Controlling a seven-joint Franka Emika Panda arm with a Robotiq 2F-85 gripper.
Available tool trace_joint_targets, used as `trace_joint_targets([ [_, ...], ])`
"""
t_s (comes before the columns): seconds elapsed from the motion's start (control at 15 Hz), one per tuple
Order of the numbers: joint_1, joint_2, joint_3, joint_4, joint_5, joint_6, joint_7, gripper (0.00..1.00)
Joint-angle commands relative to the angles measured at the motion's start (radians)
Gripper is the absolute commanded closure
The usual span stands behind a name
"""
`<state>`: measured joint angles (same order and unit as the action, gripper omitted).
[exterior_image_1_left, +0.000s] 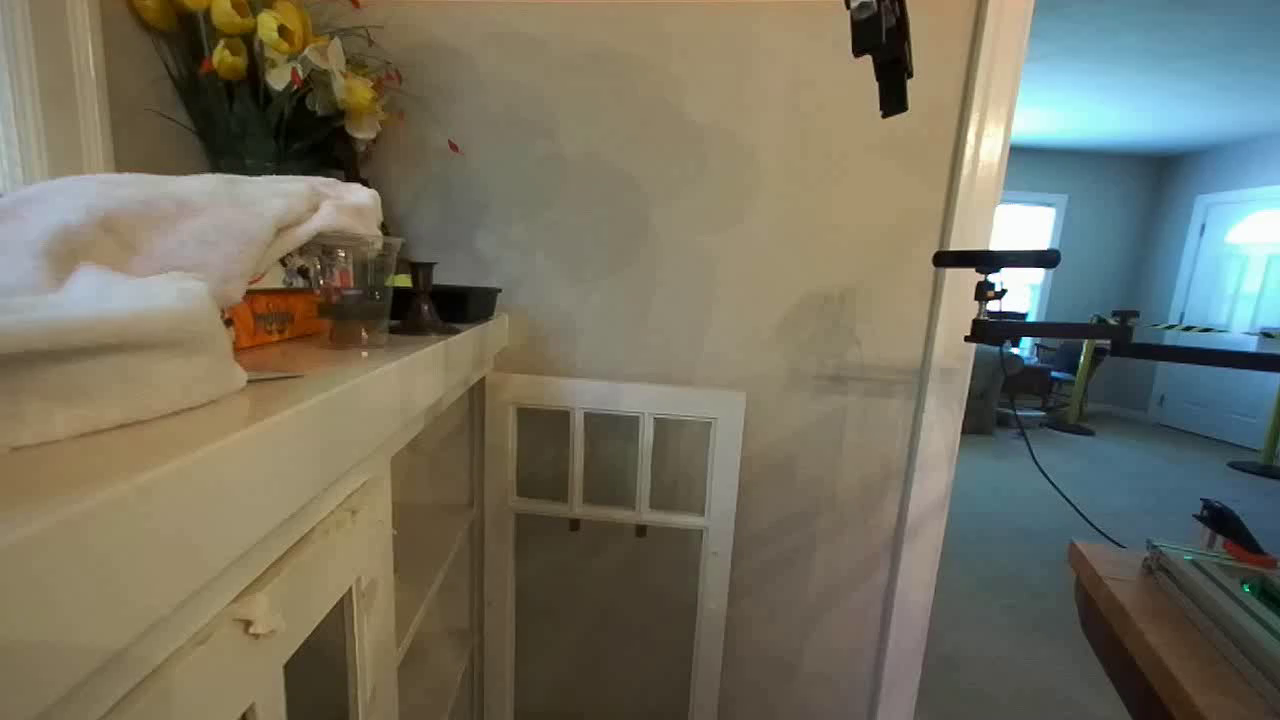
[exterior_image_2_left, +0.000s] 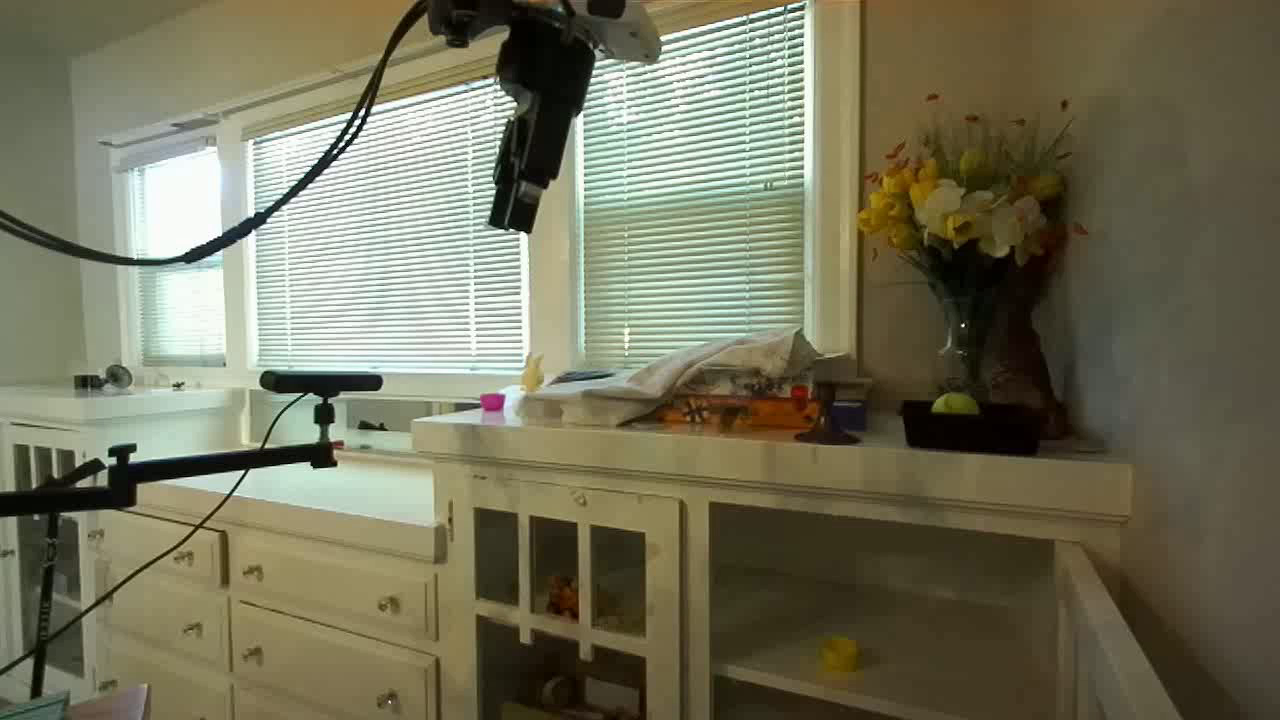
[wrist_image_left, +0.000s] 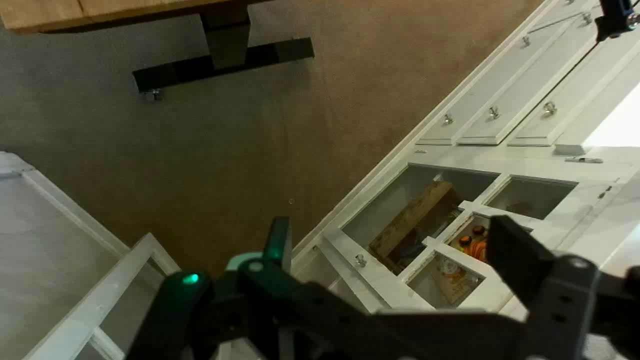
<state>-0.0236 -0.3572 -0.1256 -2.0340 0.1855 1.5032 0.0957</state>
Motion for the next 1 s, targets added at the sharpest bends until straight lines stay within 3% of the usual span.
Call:
trace_joint_targets([
  [0.0,-0.024,0.002,0.019,0.003,0.006,-0.004,-0.006,0.0],
  [0.6,-0.024,0.002,0.019,0.002,0.01,0.004,-0.007,0.0],
  [0.93,-0.027,0.006,0.004,-0.023,0.1,0.167,-0.014,0.0],
])
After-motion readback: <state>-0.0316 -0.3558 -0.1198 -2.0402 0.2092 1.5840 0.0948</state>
